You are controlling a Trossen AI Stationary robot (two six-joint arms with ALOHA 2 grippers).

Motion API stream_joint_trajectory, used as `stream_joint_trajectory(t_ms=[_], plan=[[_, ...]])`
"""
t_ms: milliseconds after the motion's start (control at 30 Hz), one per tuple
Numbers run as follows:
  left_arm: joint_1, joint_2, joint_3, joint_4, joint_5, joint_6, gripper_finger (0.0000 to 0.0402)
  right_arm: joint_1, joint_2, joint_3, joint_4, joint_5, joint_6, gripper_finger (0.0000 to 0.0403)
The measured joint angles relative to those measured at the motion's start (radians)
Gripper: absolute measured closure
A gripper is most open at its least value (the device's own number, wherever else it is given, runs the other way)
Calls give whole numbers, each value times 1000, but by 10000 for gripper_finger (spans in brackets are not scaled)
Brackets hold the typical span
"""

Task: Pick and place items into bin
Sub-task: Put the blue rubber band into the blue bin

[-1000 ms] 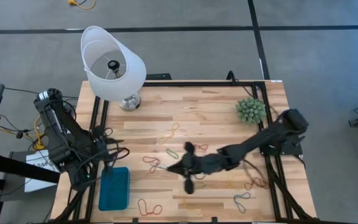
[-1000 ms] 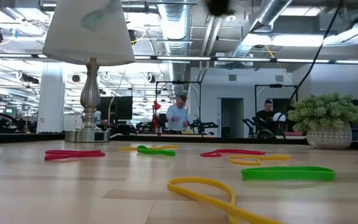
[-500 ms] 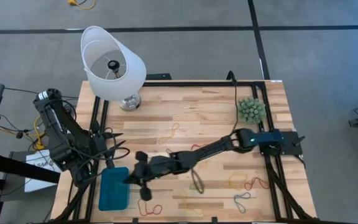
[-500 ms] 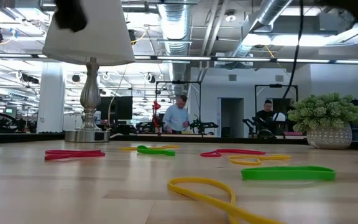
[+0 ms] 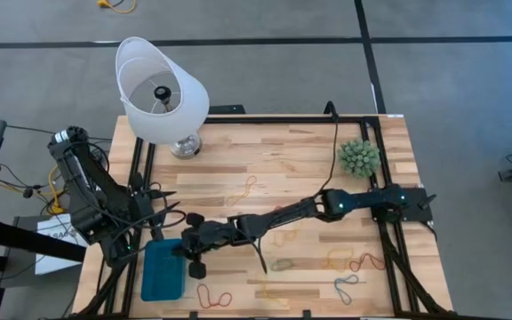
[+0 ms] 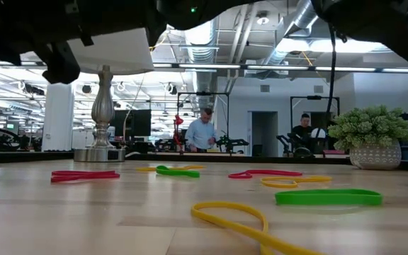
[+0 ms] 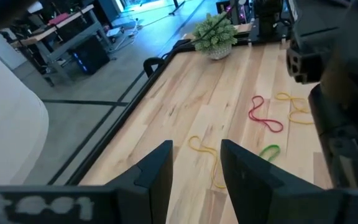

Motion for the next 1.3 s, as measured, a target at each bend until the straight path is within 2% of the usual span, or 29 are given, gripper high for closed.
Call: stream_joint_trajectory(t_ms=[133,367,500,600,733,967,1033,1100,1300], plan=[[0,0,0,0,-1,-2,276,-1,0,5,0,2,-47,321],[0,0,0,0,2,-11,276,1,-2,9,-31,-2,-13,257],[0,0,0,1,6,-12,276,-1,-41,7,-102,-72,-6,236],[0,0,0,0,28,-25,276,-10,-121,7,-275,-149,10,231],[0,0,0,0,40,-31,276,-25,-264,8,-639,-267,11,240],[0,0,0,0,36,-32,276,9,-486,8,-1136,-273,40,277],[0,0,0,0,36,-36,276,38,-538,8,-1278,-235,38,286],[0,0,0,0,36,-38,276,79,-587,8,-1415,-140,45,292],[0,0,0,0,36,-39,276,276,-723,-25,-1633,429,354,294]])
